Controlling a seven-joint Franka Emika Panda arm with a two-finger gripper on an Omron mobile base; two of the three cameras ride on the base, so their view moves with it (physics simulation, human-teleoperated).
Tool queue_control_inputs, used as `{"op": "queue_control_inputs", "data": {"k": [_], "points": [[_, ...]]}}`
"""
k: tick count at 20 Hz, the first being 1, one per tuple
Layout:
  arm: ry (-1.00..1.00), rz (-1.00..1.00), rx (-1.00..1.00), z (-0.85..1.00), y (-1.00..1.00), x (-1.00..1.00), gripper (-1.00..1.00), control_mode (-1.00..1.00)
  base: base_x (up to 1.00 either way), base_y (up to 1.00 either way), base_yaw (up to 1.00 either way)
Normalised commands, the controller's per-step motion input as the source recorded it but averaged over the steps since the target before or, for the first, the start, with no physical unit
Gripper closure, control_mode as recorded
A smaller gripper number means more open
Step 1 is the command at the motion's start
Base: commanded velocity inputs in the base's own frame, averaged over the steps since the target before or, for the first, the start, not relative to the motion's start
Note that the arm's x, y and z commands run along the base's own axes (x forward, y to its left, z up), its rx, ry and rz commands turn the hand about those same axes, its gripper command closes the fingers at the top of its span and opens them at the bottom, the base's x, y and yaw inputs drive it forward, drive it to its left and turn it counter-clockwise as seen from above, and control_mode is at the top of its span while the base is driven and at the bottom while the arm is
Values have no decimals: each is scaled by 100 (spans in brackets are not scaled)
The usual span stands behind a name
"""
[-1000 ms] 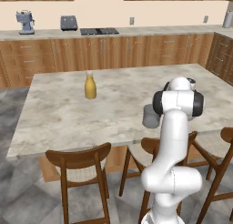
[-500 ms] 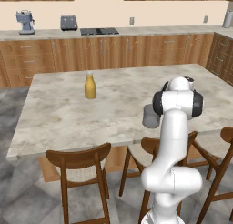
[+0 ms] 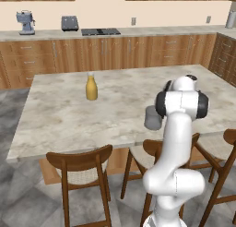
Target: There are two ice cubes in the ice bowl. Place both ice cubes in the glass cup.
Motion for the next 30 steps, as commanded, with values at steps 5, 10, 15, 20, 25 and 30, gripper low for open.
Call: {"op": "queue_control_inputs", "data": {"k": [5,10,15,20,25,30], "points": [[-2,6,2,77,11,-59,100,-100,0,0,0],[1,2,0,82,83,-48,100,-100,0,0,0],[0,0,-2,64,100,-37,100,-100,0,0,0],[0,1,-3,5,99,-23,100,-100,0,0,0],[0,0,-4,0,40,0,100,-100,0,0,0],[0,0,-2,-5,0,13,100,-100,0,0,0]]}}
